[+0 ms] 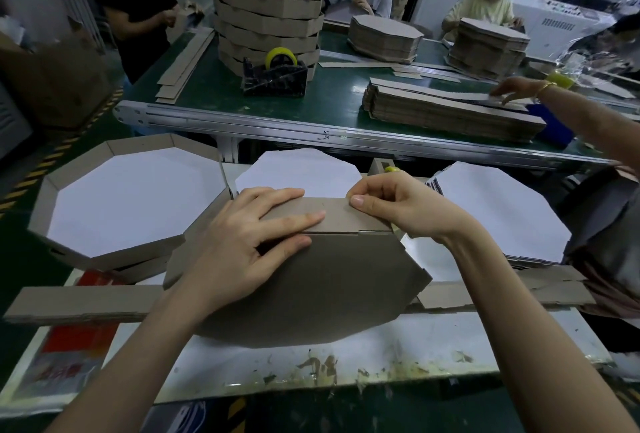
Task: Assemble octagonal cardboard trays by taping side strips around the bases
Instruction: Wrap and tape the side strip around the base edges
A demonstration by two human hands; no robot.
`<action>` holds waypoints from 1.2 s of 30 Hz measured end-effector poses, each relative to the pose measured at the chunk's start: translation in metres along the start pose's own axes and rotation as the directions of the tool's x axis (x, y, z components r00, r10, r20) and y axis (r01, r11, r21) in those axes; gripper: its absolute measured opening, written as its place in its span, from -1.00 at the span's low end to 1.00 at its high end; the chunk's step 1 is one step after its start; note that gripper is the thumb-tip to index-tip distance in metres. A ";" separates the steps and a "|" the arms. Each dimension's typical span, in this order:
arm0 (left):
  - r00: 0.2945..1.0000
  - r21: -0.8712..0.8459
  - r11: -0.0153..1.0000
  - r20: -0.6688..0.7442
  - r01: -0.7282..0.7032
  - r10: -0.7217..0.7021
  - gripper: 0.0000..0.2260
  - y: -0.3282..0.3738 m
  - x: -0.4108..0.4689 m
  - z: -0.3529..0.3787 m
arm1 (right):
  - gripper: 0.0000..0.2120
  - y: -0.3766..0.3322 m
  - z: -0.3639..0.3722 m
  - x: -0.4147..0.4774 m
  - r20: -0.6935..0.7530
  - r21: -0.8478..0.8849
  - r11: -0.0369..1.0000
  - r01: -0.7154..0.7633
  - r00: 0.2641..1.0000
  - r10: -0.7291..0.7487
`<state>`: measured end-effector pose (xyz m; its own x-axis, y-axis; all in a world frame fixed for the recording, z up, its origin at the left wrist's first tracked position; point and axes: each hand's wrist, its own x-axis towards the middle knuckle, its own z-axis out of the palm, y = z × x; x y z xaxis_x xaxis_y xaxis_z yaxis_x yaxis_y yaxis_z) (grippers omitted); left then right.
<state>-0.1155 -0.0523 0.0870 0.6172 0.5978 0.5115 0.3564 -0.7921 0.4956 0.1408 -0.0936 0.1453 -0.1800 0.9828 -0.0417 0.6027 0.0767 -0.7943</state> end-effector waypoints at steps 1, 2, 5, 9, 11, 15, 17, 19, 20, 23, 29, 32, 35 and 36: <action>1.000 -0.011 1.000 -0.004 0.003 -0.003 -0.65 -0.001 0.000 0.000 | -0.86 0.000 0.000 -0.001 -0.005 0.001 1.000 0.000 1.000 0.000; 1.000 -0.024 1.000 -0.008 0.007 -0.007 -0.63 -0.002 0.000 0.001 | -0.86 0.000 0.000 -0.001 -0.011 0.000 1.000 -0.001 1.000 0.001; 1.000 -0.046 0.999 -0.025 0.008 -0.009 -0.59 -0.004 -0.001 0.002 | -0.84 -0.002 -0.002 -0.001 -0.025 -0.008 1.000 0.011 1.000 -0.011; 1.000 -0.030 0.999 -0.023 0.014 -0.014 -0.56 -0.008 -0.002 0.004 | -0.84 -0.005 -0.004 0.001 -0.046 0.004 1.000 0.016 0.999 -0.016; 1.000 -0.024 1.000 -0.024 0.018 -0.018 -0.55 -0.009 -0.002 0.004 | -0.84 -0.005 -0.005 0.001 -0.028 -0.017 1.000 0.014 0.999 -0.015; 1.000 -0.011 1.000 -0.018 -0.003 0.003 -0.61 -0.009 -0.003 0.004 | -0.84 -0.004 0.000 -0.001 -0.003 -0.013 1.000 0.012 1.000 -0.012; 1.000 -0.002 1.000 -0.019 -0.008 0.008 -0.64 -0.008 -0.002 0.003 | -0.82 -0.003 0.000 -0.001 -0.006 -0.019 1.000 0.017 1.000 -0.017; 1.000 0.002 1.000 -0.016 -0.012 0.012 -0.66 -0.006 -0.002 0.001 | -0.82 -0.005 0.000 -0.001 -0.005 -0.017 1.000 0.024 1.000 -0.024; 1.000 0.002 1.000 -0.015 -0.011 0.011 -0.67 -0.005 -0.003 0.000 | -0.83 -0.006 -0.001 -0.001 -0.007 -0.011 1.000 0.024 1.000 -0.024; 0.999 0.004 1.000 -0.036 0.000 0.000 -0.70 -0.003 -0.004 0.000 | -0.84 -0.007 0.000 0.001 -0.004 -0.025 1.000 0.013 1.000 -0.013; 1.000 -0.015 1.000 -0.017 -0.025 0.024 -0.71 -0.006 0.000 0.001 | -0.83 -0.009 0.001 0.000 -0.022 -0.083 0.996 0.015 1.000 -0.017; 0.999 -0.005 0.999 -0.002 -0.043 0.043 -0.69 -0.010 0.000 0.003 | -0.84 -0.009 0.001 0.000 -0.050 -0.062 0.998 0.009 0.999 -0.012; 0.999 0.008 0.999 -0.006 -0.052 0.052 -0.68 -0.011 0.000 0.004 | -0.84 -0.007 0.004 0.001 -0.055 -0.040 0.999 0.005 0.998 -0.007; 0.999 0.006 0.999 -0.007 -0.050 0.050 -0.68 -0.010 0.000 0.004 | -0.85 -0.007 0.004 0.001 -0.056 -0.035 0.999 0.004 0.998 -0.006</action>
<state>-0.1163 -0.0445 0.0792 0.6292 0.5581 0.5410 0.3291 -0.8218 0.4651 0.1334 -0.0938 0.1481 -0.1398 0.9902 -0.0023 0.6286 0.0869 -0.7729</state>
